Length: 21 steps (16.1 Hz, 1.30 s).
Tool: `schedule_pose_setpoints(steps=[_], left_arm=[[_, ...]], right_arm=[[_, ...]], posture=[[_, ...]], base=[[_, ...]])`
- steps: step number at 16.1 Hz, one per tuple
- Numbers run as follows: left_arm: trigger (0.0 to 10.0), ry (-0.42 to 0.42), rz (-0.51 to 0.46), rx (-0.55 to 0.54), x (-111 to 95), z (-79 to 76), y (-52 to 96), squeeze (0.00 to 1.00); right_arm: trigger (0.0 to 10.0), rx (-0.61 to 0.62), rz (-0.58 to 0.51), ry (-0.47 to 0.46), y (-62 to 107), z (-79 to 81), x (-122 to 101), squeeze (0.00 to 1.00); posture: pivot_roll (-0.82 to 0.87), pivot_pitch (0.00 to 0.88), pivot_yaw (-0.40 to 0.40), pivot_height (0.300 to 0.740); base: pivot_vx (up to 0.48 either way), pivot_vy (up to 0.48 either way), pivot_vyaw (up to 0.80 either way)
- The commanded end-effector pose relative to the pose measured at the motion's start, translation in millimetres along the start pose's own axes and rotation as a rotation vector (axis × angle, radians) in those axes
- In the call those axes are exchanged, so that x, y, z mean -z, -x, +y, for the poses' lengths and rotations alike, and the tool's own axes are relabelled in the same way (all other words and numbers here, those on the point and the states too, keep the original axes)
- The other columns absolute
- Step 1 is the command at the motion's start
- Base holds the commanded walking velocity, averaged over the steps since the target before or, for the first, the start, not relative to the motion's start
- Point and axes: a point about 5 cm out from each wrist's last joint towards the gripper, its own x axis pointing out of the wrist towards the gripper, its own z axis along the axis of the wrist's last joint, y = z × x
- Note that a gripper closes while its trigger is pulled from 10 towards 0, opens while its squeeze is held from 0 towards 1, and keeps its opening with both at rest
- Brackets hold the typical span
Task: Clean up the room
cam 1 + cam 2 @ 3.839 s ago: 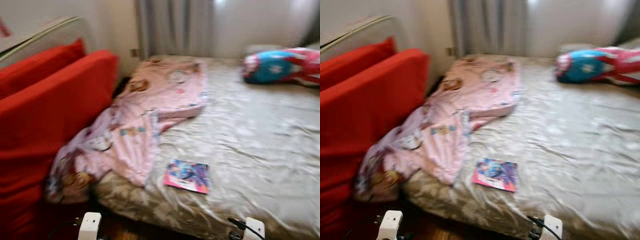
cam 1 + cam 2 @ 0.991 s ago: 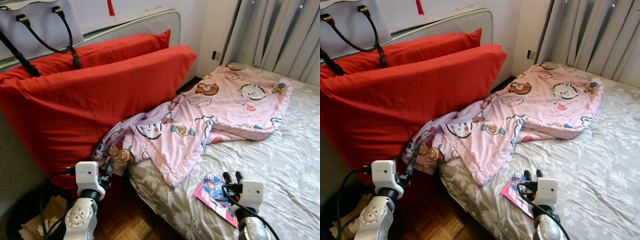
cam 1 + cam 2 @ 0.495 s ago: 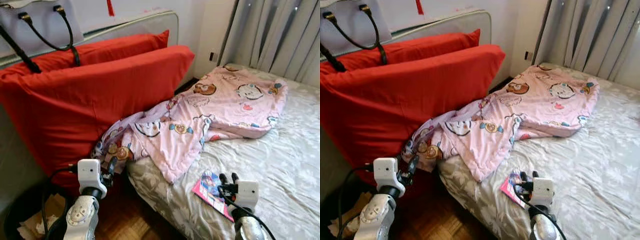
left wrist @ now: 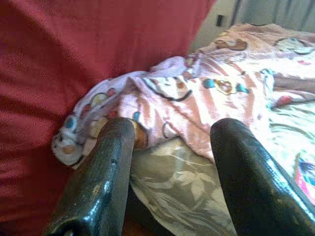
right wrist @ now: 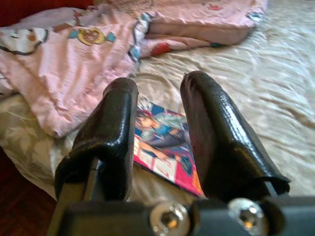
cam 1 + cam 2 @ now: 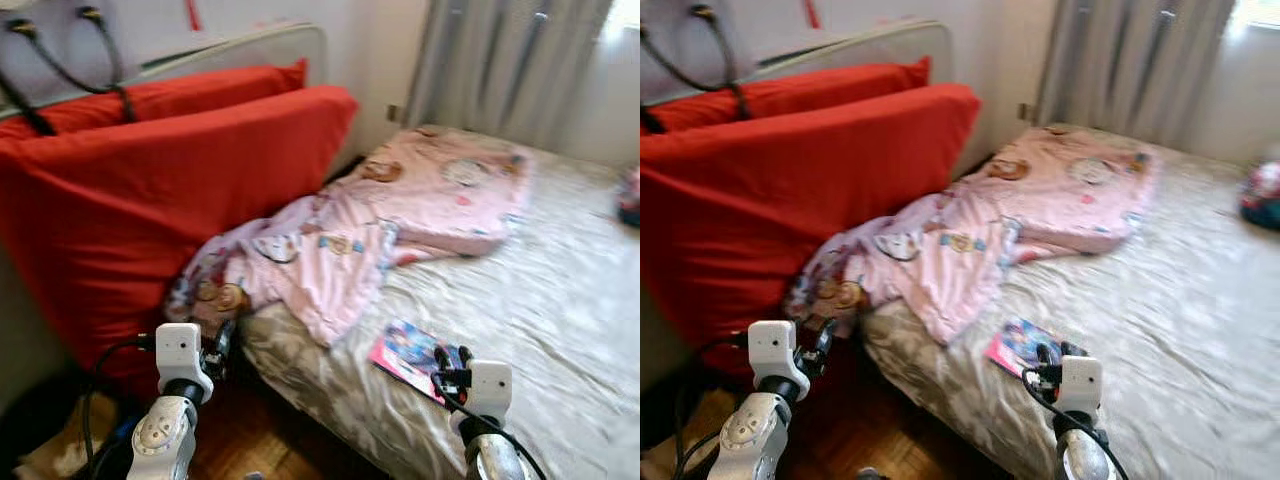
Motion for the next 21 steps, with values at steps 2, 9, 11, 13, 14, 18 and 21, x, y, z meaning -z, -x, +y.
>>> schedule_pose_setpoints(steps=[2,9,11,13,14,18,21], left_arm=[[10.0,0.006,-0.004,0.004,-3.2,-0.7,-0.1,0.0],[10.0,0.01,0.012,0.003,-2.7,-1.7,0.5,0.0],[10.0,0.009,0.013,0.003,-2.6,-1.7,0.5,0.0],[10.0,0.009,0.012,0.003,-3.0,-1.5,0.1,0.0],[10.0,0.009,0.012,0.003,-3.0,-1.5,0.1,0.0],[10.0,0.01,0.014,0.003,-3.8,-1.5,-0.7,0.0],[10.0,0.013,0.016,0.007,-3.8,-2.9,-1.3,0.0]], right_arm=[[10.0,-0.006,-0.008,0.011,-2.2,0.3,-3.5,0.0],[10.0,-0.02,0.034,0.015,-4.5,5.6,0.6,0.0],[10.0,-0.023,0.025,0.012,-4.0,6.0,0.4,0.0],[10.0,-0.019,0.021,0.003,-3.6,6.1,0.5,0.0],[10.0,-0.019,0.021,0.003,-3.6,6.1,0.5,0.0],[10.0,-0.026,0.035,0.002,-4.3,8.4,2.0,0.0],[10.0,-0.029,0.039,-0.003,-5.1,10.1,2.4,0.0]], posture=[[-0.01,0.0,0.021,0.662],[0.0,0.0,0.018,0.647],[0.0,0.0,0.019,0.637],[0.0,0.0,0.019,0.637],[0.0,0.0,0.019,0.637],[0.0,0.0,0.02,0.637],[0.01,0.0,0.02,0.637]], base=[[0.0,0.0,0.0],[0.0,0.0,0.0],[0.0,0.0,0.0],[0.0,0.0,0.0],[0.0,0.0,0.0],[0.0,0.0,0.0],[0.0,0.0,0.0]])
